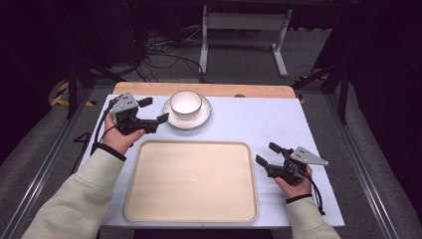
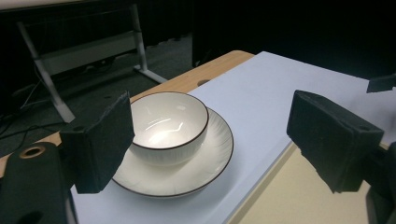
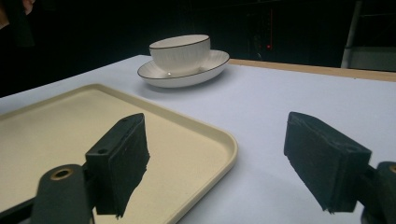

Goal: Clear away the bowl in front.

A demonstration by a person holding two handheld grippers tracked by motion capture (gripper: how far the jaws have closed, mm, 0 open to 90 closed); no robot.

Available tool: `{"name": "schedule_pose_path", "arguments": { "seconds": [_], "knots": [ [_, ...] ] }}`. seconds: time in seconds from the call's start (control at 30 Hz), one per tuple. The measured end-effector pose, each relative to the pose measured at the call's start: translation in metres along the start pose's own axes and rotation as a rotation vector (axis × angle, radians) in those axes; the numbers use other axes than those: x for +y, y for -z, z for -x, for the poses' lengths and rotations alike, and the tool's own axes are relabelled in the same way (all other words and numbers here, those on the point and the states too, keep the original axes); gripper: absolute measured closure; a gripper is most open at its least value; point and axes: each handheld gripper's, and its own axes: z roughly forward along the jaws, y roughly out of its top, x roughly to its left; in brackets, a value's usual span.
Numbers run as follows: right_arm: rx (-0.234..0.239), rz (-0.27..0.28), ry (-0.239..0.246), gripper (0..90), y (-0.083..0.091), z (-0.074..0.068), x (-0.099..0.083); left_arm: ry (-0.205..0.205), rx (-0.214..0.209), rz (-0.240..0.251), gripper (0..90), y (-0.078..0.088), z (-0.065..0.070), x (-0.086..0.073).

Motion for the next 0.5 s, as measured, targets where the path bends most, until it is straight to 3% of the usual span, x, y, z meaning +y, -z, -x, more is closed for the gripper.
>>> {"name": "schedule_pose_path", "arguments": {
  "seconds": [0.13, 0.5],
  "knots": [
    [0.008, -0.008, 0.012, 23.5, -0.001, -0.001, 0.0, 0.01, -0.027, -0.007, 19.3, -0.01, -0.003, 0.004],
    [0.0, -0.003, 0.002, 22.6, 0.0, 0.0, 0.0, -0.009, -0.027, -0.019, 18.8, -0.031, -0.017, 0.013]
  ]
}}
